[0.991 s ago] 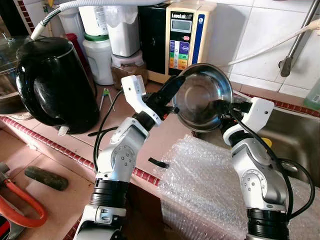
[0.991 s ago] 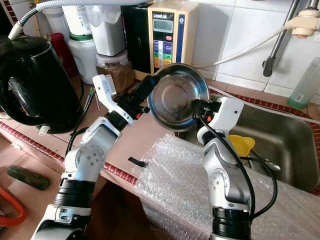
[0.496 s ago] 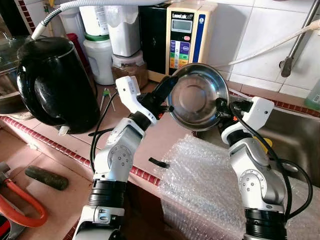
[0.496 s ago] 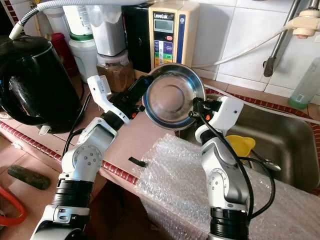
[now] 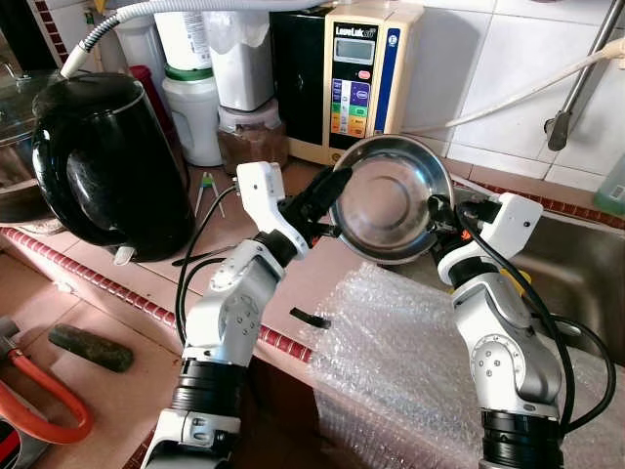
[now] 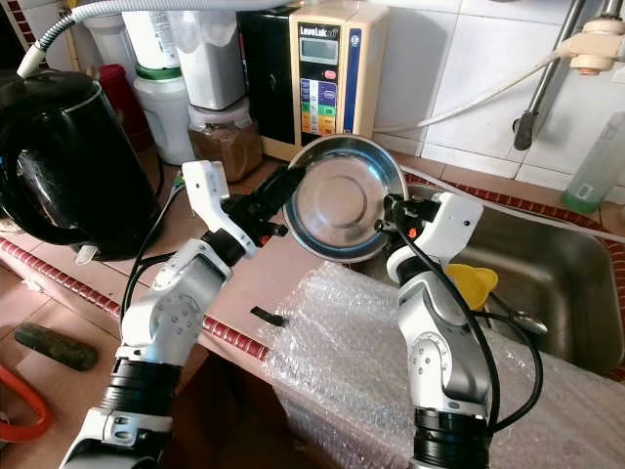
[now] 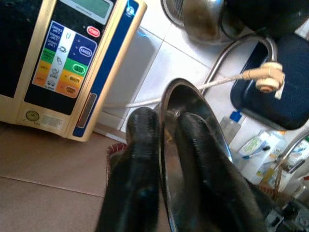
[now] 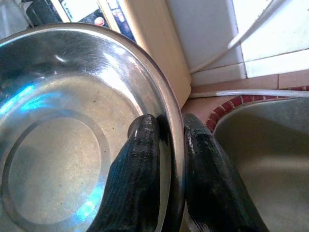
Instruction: Kitchen organization
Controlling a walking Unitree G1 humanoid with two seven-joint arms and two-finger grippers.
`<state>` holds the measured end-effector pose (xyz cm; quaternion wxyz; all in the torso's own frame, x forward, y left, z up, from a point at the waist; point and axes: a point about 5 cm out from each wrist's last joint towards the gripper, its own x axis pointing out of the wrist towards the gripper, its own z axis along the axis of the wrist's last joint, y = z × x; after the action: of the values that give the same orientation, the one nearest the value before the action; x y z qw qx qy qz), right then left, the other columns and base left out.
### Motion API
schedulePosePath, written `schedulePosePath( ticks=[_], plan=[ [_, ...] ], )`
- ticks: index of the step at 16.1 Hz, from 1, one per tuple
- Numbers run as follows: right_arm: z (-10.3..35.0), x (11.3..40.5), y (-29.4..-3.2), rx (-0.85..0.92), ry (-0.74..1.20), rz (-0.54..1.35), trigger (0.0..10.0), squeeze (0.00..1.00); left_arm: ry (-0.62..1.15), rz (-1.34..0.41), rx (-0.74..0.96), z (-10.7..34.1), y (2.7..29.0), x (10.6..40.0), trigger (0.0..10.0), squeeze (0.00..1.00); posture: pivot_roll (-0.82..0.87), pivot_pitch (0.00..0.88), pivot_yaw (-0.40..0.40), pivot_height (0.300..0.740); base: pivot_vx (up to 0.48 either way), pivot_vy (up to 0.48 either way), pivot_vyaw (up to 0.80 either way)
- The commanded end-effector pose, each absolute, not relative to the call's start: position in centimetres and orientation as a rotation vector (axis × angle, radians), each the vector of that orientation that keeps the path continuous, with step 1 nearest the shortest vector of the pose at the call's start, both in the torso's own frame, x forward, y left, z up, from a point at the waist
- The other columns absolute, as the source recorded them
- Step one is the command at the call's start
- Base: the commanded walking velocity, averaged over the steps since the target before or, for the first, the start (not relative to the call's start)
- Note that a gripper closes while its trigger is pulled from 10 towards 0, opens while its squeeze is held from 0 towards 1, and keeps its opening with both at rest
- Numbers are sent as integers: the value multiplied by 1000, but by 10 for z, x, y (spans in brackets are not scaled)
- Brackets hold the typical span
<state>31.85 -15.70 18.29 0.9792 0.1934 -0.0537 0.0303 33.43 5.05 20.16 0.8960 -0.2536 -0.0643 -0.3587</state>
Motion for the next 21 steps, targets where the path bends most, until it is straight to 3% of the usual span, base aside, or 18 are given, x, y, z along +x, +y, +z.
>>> schedulePosePath(
  ticks=[1,6,8,12,14,20,21],
  plan=[
    [181,320,-162,374,-95,-19,0,0,-111,-931,-471,201,18,319,10000,1000,16,0,22,740,0,0,0],
    [184,320,-180,354,-126,-149,0,0,-114,-915,-428,195,20,324,10000,1000,6,0,21,740,0,0,0],
    [185,320,-189,325,-136,-204,0,0,-139,-920,-319,192,21,324,10000,1000,5,0,19,740,0,0,0],
    [182,308,-221,224,-152,-425,0,0,-98,-927,-258,176,25,321,10000,1000,7,0,21,740,0,0,0],
    [171,297,-242,182,-106,-585,0,0,-62,-966,-176,165,27,316,10000,1000,3,0,26,740,0,0,0],
    [131,276,-263,193,85,-772,0,0,16,-1097,-50,149,25,307,10000,1000,0,0,31,740,0,0,0],
    [127,274,-263,188,109,-775,0,1000,12,-1107,-31,149,24,306,10000,1000,0,0,32,740,0,0,0]
  ],
)
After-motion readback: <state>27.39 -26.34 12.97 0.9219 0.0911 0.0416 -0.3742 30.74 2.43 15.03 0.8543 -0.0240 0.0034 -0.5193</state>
